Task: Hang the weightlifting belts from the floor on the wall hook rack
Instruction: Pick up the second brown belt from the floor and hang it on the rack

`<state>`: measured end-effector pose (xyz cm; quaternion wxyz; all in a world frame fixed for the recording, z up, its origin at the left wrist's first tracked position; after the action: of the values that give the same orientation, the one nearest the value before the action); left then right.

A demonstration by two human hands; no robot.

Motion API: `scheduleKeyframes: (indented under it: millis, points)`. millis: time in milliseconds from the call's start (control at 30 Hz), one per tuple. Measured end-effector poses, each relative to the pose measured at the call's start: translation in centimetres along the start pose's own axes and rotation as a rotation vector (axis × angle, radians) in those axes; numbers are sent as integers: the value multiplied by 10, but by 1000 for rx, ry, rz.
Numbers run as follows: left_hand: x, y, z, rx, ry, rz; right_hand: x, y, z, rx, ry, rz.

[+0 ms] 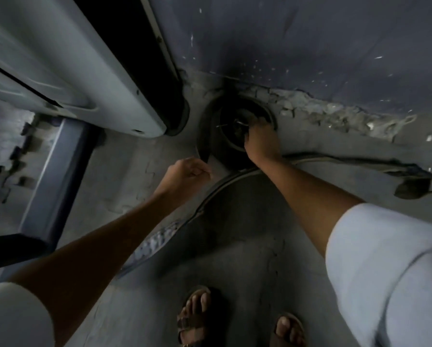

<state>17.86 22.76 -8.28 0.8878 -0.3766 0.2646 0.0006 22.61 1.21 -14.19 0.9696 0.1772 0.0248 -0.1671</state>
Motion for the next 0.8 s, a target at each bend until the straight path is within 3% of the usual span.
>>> scheduleKeyframes:
  millis: [200,367,533,667,800]
  points:
    - [31,16,-4,0,-7,-29,40,-3,-42,-27,174,5]
    - [28,-4,4,14,-44,-10,21,4,-15,-228,169,234]
    - [-12,-80,35,-98,-46,18,-15,45,103,-281,51,391]
    - [-67,-187,96,-123,-68,-122,-54,100,258,-178,-63,435]
    - [-129,-288,160,-32,-66,-263,-93,150,404,-260,-54,633]
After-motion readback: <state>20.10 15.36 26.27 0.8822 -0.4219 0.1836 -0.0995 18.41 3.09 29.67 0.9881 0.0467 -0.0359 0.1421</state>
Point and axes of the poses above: each hand's wrist, its own x-axis towards the middle knuckle, its own z-axis out of the back of the hand, y = z × x, the point moved 5 cm from there along x, towards the middle knuckle, and after that the axes turned 9 degrees about -y, right-handed, at the moved point
